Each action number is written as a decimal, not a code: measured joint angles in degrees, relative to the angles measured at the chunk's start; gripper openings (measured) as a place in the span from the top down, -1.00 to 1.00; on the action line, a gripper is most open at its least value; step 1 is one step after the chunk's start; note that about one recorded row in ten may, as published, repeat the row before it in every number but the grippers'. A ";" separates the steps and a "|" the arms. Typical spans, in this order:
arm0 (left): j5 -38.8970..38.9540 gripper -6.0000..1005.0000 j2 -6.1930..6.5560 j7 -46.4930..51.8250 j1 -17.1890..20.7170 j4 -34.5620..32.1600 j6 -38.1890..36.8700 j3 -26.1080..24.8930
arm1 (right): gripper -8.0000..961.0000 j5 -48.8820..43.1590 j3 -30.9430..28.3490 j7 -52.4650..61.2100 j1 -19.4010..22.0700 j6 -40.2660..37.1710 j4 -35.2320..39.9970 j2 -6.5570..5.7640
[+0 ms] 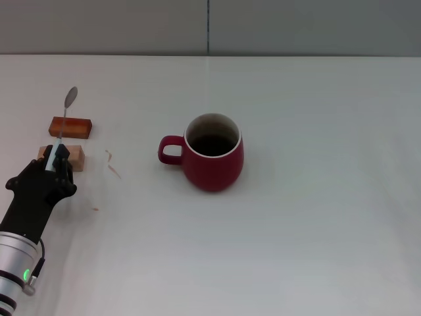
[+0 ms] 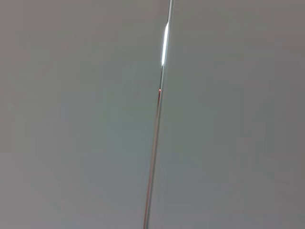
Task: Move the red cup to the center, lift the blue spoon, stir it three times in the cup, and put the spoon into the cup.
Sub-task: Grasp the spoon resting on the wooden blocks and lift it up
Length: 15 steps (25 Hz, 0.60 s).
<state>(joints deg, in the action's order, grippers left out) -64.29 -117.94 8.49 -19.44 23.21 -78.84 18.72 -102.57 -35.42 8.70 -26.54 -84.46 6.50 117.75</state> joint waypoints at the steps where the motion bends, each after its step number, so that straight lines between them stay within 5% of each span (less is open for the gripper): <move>1: -1.45 0.69 0.07 5.35 0.31 -1.30 -0.73 0.00 | -0.32 0.00 0.00 0.00 0.00 0.03 0.00 0.02; 15: -11.75 0.70 0.00 38.75 2.82 -16.27 -6.78 0.19 | -0.32 0.00 0.00 0.00 0.00 -0.01 -0.04 0.59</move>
<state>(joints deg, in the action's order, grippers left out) -76.03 -117.94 47.24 -16.62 6.94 -85.62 18.91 -102.57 -35.42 8.70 -26.54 -84.47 6.46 118.33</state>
